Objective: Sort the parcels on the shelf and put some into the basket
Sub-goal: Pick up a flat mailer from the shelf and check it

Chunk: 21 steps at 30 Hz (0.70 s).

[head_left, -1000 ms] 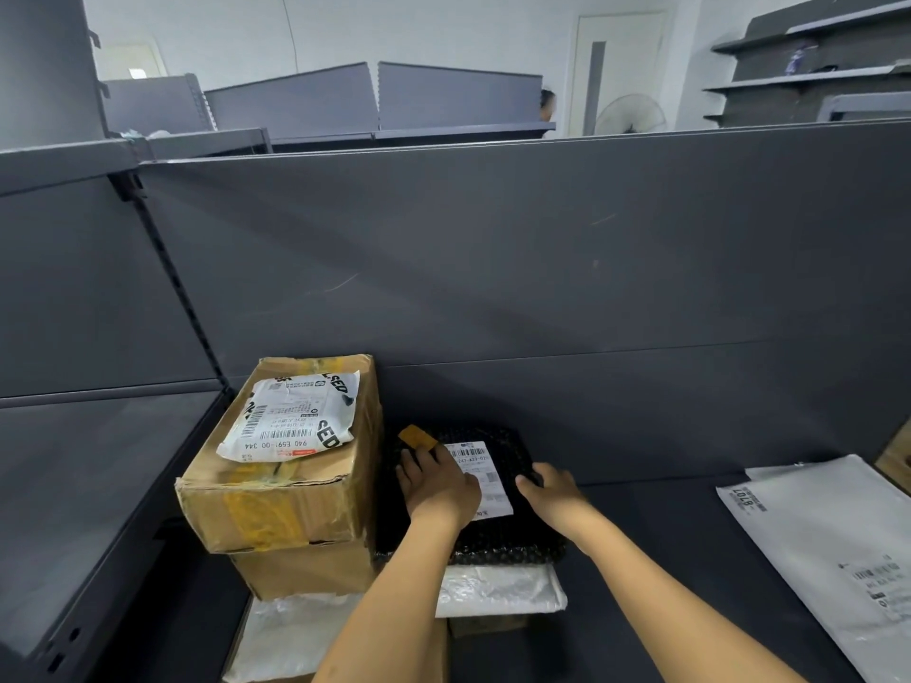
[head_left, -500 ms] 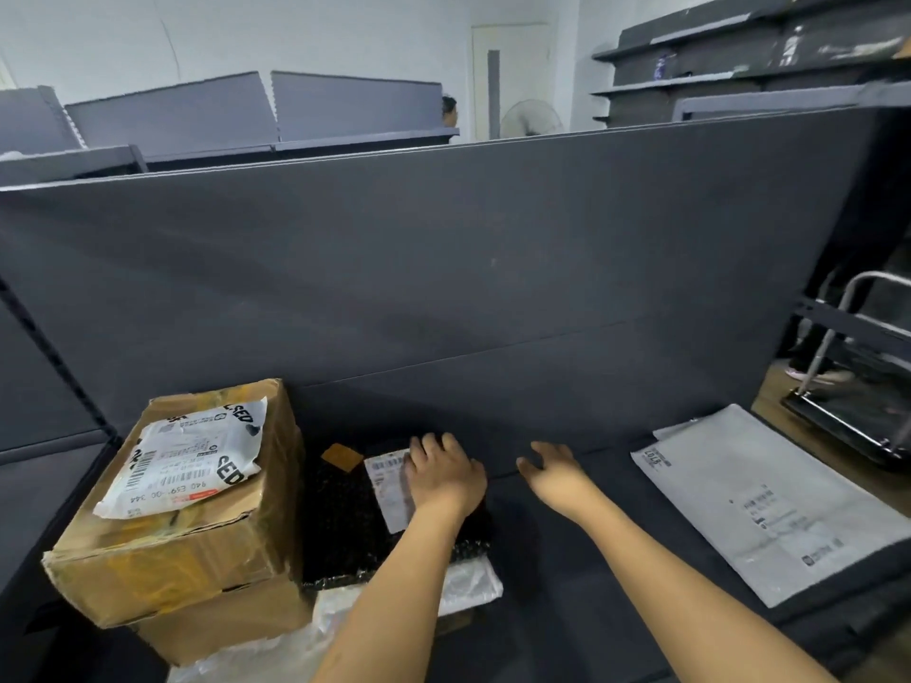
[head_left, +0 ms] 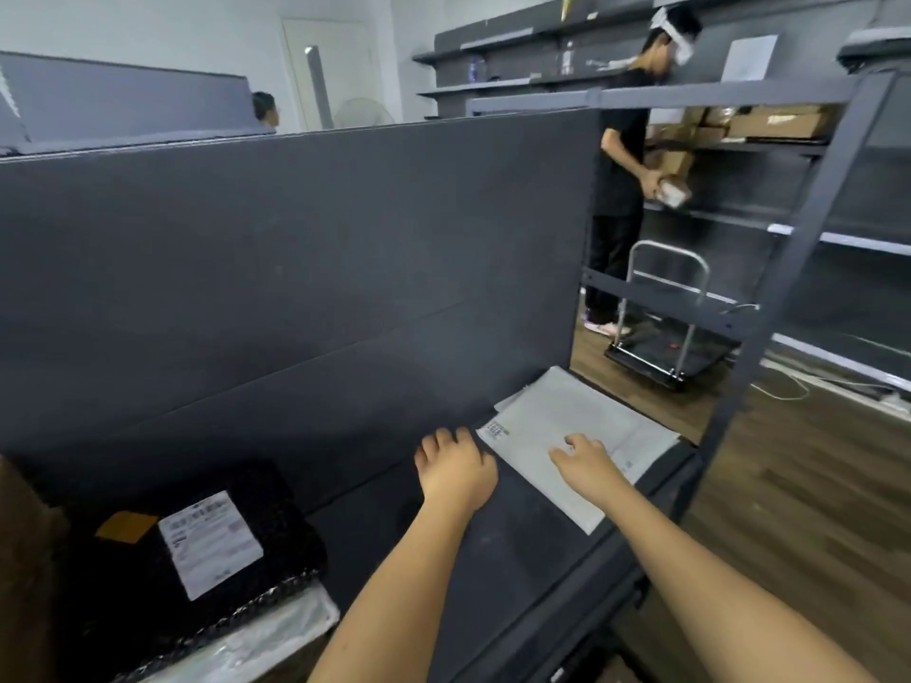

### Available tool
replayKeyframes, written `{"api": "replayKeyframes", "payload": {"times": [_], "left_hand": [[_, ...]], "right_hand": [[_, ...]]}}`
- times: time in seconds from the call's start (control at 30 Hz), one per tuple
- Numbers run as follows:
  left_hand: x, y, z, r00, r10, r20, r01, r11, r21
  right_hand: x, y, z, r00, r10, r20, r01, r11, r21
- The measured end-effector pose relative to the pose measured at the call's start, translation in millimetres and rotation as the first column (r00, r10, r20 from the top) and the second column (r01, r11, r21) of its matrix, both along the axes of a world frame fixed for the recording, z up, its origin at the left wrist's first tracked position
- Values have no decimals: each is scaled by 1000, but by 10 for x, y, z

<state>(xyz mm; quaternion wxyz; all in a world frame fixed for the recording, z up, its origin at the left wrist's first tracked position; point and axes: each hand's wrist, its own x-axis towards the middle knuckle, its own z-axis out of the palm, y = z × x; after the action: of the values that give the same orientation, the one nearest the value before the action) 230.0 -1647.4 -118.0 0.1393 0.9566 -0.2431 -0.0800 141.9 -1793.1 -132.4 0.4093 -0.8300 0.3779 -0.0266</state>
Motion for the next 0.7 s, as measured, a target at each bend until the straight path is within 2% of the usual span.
{"api": "replayKeyframes", "payload": {"times": [0.2,0.5,0.6,0.7], "left_hand": [[-131,-421,-248,992,-114,-55,115,993,24],[373,-855,-774,974,-184,-135,206,962,177],[573,-1005,-943,967,-190,-168,218,961,170],[732,-1149,-1125,954,-190,-230,231,958,167]], "right_hand": [[-143,-303,-186,997,-79,-6,79,995,59],[-38,-747,-813,959,-244,-143,267,949,167],[68,-858,-1008,928,-341,-150,368,899,236],[188,-943,-1197,872,-463,-160,489,800,348]]}}
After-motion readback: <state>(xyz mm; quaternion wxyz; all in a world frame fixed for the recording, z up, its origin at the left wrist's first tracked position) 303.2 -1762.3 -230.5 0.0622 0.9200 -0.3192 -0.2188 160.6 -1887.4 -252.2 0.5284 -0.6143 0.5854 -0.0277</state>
